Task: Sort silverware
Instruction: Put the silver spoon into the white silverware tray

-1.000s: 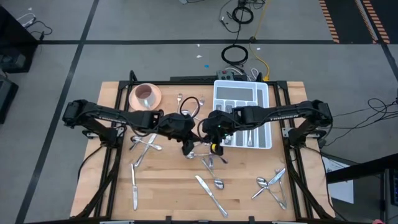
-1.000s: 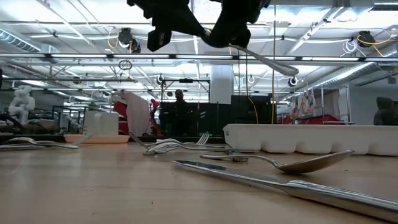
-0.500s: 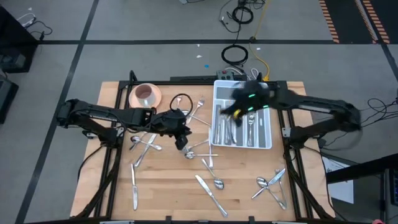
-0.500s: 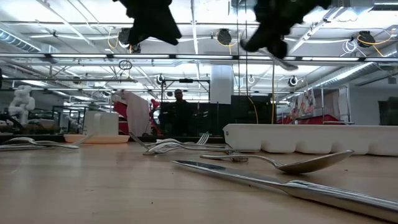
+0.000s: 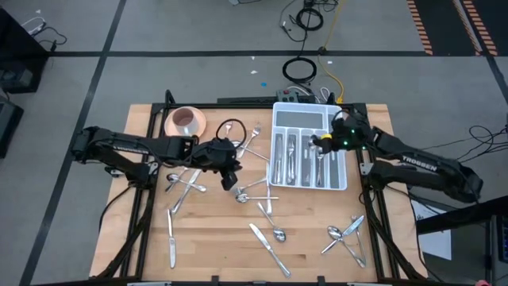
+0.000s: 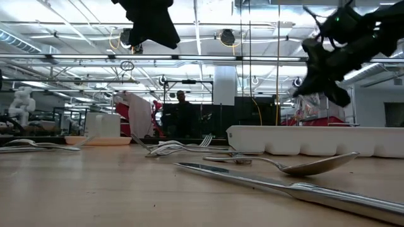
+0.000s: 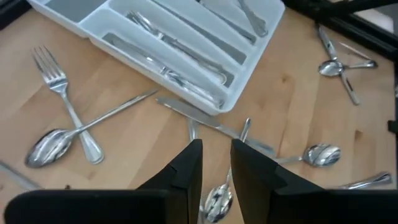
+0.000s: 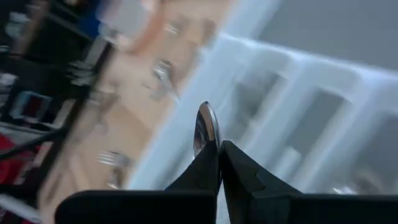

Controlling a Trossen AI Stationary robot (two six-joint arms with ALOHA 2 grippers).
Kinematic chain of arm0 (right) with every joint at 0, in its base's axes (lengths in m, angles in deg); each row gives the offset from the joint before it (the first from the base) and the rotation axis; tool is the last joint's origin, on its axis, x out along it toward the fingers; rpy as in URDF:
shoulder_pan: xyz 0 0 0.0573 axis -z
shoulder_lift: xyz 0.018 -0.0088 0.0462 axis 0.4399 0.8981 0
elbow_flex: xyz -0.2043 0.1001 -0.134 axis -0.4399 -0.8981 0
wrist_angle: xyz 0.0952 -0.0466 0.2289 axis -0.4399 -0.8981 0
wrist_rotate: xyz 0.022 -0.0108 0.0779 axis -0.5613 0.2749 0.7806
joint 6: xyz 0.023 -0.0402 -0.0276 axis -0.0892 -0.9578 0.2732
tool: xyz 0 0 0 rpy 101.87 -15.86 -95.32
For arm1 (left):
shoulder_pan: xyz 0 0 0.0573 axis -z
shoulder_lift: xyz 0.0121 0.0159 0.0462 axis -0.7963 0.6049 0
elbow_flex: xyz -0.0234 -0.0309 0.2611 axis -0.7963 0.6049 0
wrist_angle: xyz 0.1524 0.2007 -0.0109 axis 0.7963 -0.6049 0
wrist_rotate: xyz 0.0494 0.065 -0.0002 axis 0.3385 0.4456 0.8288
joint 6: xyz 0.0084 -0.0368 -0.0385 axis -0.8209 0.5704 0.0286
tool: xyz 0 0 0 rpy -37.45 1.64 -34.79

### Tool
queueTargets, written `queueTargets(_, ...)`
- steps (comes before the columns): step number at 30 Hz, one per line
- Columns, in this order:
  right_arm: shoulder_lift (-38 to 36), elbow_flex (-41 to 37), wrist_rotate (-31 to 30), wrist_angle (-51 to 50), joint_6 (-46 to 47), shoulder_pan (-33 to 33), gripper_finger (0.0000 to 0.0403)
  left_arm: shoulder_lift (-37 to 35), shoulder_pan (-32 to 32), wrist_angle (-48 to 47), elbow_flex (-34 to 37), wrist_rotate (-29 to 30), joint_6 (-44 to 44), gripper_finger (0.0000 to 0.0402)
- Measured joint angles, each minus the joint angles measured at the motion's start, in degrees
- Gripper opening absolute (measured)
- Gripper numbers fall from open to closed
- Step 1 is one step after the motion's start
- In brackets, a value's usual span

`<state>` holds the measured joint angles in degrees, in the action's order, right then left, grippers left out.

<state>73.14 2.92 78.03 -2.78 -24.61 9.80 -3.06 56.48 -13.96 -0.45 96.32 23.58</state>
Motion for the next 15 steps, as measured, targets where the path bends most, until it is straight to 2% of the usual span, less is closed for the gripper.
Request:
queueTargets(3, 0.2, -0.6, 1.4, -5.3, -1.0, 2.5, 0.0, 0.0, -0.1, -1.6, 0.0, -0.1, -1.6, 0.0088)
queueTargets(15, 1.2, -0.5, 3.6, -16.3, -8.1, 13.4, 0.0, 0.0, -0.2, -2.0, 0.0, -0.3, -2.1, 0.0088)
